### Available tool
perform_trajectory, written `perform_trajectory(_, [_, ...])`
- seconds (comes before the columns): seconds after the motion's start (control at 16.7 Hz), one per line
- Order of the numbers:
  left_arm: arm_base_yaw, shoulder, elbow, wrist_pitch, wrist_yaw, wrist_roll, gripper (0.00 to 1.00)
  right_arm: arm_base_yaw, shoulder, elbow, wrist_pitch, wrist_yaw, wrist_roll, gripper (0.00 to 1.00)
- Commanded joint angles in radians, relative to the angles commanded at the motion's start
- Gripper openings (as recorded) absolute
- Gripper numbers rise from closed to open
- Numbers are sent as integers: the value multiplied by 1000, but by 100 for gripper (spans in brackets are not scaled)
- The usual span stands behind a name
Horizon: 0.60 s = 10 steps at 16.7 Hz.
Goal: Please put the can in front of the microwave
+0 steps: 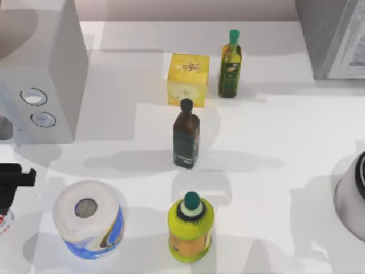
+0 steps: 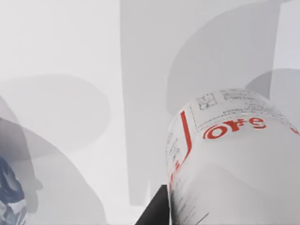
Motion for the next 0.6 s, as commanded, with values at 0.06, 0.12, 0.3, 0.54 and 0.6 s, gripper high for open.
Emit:
perform_trajectory(0.06, [14,-5,-21,8,1,4,0,0,0,0,0,0,0,100])
perform_trajectory(0.12, [21,-7,-32,13,2,6,0,0,0,0,0,0,0,100])
perform_trajectory(0.3, [22,-7,-32,13,2,6,0,0,0,0,0,0,0,100])
perform_trajectory(0.54, [19,-1,-38,19,1,7,0,0,0,0,0,0,0,100])
perform_trajectory(0.6, [20,-1,-42,24,1,7,0,0,0,0,0,0,0,100])
